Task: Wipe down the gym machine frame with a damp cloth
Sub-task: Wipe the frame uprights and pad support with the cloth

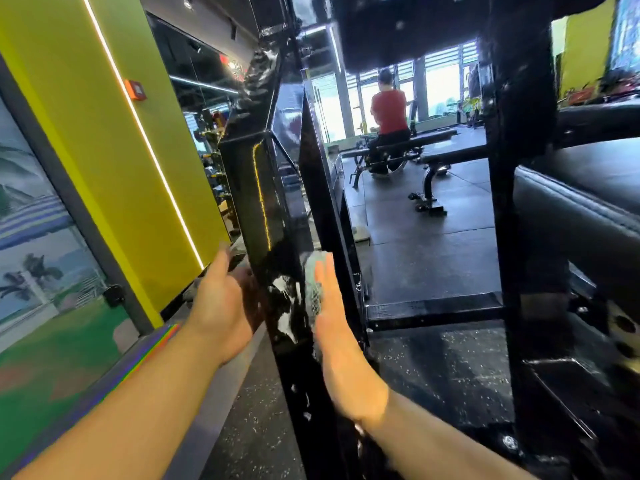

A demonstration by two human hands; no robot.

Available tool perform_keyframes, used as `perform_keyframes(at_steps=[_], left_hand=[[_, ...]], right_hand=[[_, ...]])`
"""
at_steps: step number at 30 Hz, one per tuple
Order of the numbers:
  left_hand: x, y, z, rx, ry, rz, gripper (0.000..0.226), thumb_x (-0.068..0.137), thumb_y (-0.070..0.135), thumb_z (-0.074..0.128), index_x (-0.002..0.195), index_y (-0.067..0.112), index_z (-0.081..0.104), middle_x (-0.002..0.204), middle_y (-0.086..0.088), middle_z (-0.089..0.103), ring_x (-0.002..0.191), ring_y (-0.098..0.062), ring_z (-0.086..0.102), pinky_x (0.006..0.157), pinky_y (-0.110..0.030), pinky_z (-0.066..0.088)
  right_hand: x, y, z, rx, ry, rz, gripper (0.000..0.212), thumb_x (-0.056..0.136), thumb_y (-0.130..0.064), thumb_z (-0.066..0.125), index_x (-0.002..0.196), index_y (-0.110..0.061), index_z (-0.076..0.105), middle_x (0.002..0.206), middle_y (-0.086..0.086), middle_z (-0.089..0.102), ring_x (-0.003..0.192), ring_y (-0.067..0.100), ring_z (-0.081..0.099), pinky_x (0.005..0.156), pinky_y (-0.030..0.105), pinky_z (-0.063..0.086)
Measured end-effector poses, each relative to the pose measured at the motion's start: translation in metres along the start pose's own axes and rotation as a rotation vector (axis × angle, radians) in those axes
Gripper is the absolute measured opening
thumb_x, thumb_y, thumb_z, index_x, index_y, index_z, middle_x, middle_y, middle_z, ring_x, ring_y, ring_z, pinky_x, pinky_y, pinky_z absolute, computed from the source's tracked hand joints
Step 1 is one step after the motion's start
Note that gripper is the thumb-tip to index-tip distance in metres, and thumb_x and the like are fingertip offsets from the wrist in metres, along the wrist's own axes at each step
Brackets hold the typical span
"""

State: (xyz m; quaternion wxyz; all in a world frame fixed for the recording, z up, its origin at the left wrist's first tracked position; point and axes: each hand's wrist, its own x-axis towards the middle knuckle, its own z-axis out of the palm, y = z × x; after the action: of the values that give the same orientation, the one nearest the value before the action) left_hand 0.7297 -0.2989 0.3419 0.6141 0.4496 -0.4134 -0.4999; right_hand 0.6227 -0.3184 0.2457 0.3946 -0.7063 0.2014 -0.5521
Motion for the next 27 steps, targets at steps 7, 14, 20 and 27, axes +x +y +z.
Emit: perform_keyframes(at_steps=[7,14,20,27], left_hand=[[0.003,0.022,0.017,0.037,-0.089,0.068,0.064,0.102,0.045,0.019,0.076,0.033,0.077,0.094,-0.005,0.074,0.104,-0.028,0.063,0.097,-0.049,0.044],[0.001,0.028,0.016,0.019,-0.085,0.051,0.057,0.103,0.041,0.022,0.086,0.034,0.076,0.090,0.001,0.074,0.096,-0.021,0.066,0.091,-0.044,0.047],[-0.003,0.033,0.019,0.041,-0.108,0.030,0.067,0.103,0.041,0.018,0.071,0.037,0.076,0.089,0.000,0.074,0.100,-0.022,0.064,0.096,-0.045,0.045],[-0.002,0.035,0.020,0.054,-0.117,0.044,0.068,0.103,0.039,0.019,0.063,0.038,0.075,0.079,0.003,0.074,0.082,-0.014,0.069,0.087,-0.038,0.049]], right_hand=[[0.009,-0.004,-0.012,0.117,-0.018,-0.057,0.078,0.092,-0.065,0.037,0.149,-0.030,-0.004,0.159,-0.022,-0.005,0.147,0.003,-0.002,0.120,0.022,0.002],[0.036,-0.040,-0.017,0.106,-0.034,-0.017,0.076,0.090,-0.071,0.026,0.149,-0.034,-0.006,0.159,-0.017,-0.009,0.145,-0.003,-0.001,0.120,0.024,0.005],[0.043,-0.016,-0.015,0.181,0.095,0.113,0.051,0.102,-0.025,0.031,0.143,-0.037,0.004,0.157,-0.013,0.010,0.132,-0.016,0.017,0.111,0.012,0.026],[0.078,-0.059,-0.030,0.208,0.026,0.062,0.071,0.093,-0.061,0.032,0.152,-0.026,0.015,0.145,-0.024,0.030,0.130,-0.015,0.031,0.101,0.004,0.031]])
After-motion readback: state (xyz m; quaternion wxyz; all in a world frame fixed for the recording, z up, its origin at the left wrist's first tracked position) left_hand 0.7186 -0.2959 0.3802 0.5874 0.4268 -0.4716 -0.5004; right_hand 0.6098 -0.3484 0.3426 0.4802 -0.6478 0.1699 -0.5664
